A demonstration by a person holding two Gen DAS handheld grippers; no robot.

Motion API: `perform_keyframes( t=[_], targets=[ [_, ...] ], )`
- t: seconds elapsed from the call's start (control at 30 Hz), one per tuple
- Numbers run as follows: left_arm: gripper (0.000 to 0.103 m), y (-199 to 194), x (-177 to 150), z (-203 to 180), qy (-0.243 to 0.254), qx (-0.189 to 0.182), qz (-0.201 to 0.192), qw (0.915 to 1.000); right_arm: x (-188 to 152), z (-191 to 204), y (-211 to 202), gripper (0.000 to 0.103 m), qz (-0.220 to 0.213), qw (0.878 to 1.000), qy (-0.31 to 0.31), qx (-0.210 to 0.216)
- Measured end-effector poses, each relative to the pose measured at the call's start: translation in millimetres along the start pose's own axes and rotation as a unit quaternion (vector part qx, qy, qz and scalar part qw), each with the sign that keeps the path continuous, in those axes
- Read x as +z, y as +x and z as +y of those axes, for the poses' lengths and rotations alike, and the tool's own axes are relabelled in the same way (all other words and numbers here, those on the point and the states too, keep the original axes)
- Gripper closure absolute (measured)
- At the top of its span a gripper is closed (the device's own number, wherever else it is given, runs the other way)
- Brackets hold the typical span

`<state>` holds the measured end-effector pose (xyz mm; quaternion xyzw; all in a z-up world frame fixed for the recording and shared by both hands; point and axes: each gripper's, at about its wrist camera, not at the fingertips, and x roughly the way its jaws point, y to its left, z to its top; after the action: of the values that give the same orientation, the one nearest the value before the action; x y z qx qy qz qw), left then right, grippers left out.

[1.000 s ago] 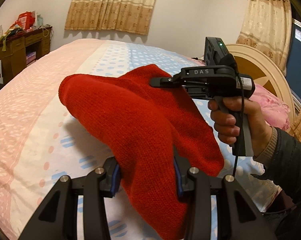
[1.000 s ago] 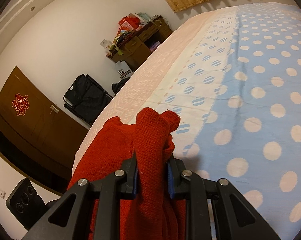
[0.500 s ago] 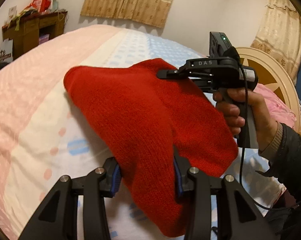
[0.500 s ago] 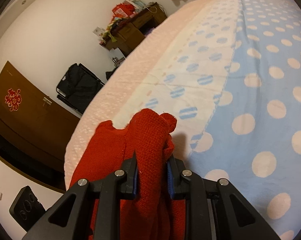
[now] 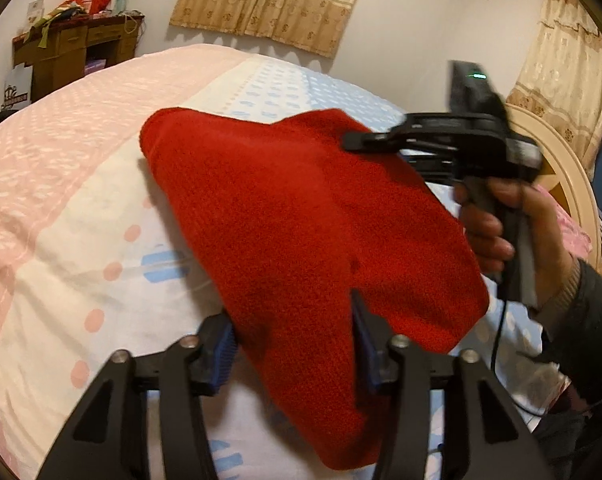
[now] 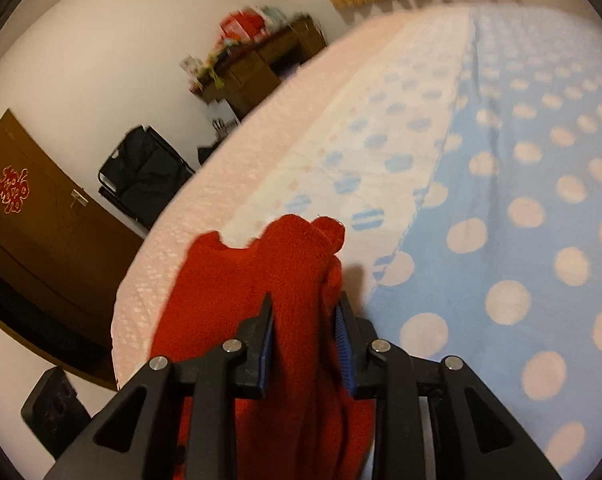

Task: Fold small clothes
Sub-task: 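Open both grippers and release the folded sweater onto the bed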

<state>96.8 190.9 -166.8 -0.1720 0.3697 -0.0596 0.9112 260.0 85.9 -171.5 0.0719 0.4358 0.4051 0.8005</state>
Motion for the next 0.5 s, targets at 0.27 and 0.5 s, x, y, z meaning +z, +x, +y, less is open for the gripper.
perform_keyframes(
  t=[0.27, 0.5],
  targets=[
    [0.021, -8, 1, -4, 0.017, 0.053, -0.022, 0.9982, -55, 50, -32, 0.038, 0.02, 0.993, -0.068, 0.09],
    [0.016, 1, -3, 6, -0.01, 0.057, 0.008, 0.9983, -70, 14, -15, 0.039, 0.045, 0.997, -0.011, 0.06]
  ],
)
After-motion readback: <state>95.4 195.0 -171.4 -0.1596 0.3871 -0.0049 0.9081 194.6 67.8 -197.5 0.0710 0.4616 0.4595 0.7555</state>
